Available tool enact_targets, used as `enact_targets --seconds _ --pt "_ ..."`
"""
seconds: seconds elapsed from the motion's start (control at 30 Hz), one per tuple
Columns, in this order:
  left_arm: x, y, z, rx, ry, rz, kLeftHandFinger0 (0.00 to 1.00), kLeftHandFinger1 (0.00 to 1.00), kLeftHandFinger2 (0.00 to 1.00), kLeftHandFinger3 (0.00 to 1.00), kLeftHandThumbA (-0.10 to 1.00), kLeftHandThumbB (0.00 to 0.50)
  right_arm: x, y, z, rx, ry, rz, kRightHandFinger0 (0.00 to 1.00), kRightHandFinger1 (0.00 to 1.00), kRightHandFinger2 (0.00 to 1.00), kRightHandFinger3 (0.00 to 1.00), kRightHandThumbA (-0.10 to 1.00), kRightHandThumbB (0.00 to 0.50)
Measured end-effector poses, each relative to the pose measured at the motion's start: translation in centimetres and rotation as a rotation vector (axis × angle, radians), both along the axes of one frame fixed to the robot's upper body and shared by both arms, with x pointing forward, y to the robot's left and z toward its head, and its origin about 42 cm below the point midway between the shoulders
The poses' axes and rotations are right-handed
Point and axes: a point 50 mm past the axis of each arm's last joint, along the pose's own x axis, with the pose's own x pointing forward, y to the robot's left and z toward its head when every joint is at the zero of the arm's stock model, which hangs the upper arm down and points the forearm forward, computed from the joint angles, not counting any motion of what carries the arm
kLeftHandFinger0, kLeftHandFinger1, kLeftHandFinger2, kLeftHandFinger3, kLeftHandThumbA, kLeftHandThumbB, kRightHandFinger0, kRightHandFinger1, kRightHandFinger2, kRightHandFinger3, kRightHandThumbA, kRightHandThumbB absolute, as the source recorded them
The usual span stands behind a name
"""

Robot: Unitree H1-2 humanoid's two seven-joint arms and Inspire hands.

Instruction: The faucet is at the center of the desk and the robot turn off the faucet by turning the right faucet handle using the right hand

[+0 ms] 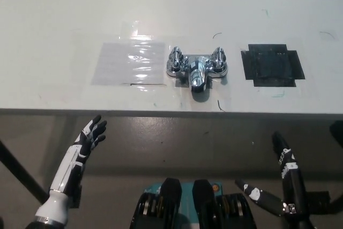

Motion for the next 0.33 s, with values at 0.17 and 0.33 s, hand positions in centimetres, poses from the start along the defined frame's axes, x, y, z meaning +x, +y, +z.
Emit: enact_targets --seconds 0.17,0.33 --pt "0.01 0.06 -0.18 -0.001 0.006 0.002 1.0 1.0 1.0 1.0 1.0 0.319 0.01 -0.03 -0.31 0.001 0.015 0.021 1.0 1.0 1.0 1.0 1.0 0.226" --pt "-0.11 0.18 -0.61 -0.001 0.019 0.006 1.0 1.0 1.0 1.0 1.0 0.322 0.05 -0.09 -0.63 -0.001 0.028 0.031 1.0 1.0 1.0 1.0 1.0 0.227"
